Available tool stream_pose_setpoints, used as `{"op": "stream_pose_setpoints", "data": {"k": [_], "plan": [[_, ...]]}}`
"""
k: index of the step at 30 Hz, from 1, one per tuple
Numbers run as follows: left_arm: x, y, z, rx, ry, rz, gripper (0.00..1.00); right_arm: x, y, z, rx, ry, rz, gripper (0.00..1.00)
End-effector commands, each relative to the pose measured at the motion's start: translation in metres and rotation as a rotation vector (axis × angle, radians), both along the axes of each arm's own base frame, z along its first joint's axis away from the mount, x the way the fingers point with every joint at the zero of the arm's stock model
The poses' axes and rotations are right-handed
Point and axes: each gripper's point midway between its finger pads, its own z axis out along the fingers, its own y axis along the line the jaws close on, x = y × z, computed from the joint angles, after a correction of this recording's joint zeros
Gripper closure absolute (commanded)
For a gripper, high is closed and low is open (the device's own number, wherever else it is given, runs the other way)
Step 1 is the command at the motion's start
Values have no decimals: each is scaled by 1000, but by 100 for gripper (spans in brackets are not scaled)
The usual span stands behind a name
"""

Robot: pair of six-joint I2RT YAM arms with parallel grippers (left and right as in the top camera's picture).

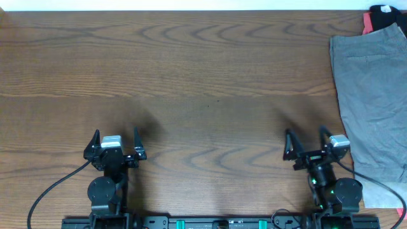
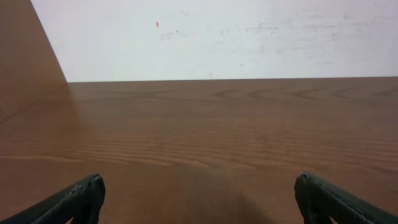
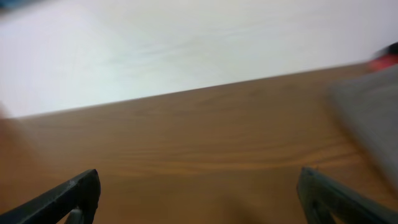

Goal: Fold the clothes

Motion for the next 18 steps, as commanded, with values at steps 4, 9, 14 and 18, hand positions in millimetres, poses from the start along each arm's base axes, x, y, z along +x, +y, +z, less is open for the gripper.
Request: {"op": "stream_pose_setpoints", "data": {"k": [4,9,14,18], "plan": [[-1,5,-18,-6,50,30,2,-30,61,0,340,155,383,1],[-1,5,-18,-6,50,30,2,-34,67,4,456,207,419,1],[-1,5,-18,-6,50,30,2,-36,70,0,485,246,433,1],[-1,5,-18,-6,50,30,2,-36,70,6,476,215,440,1]]}}
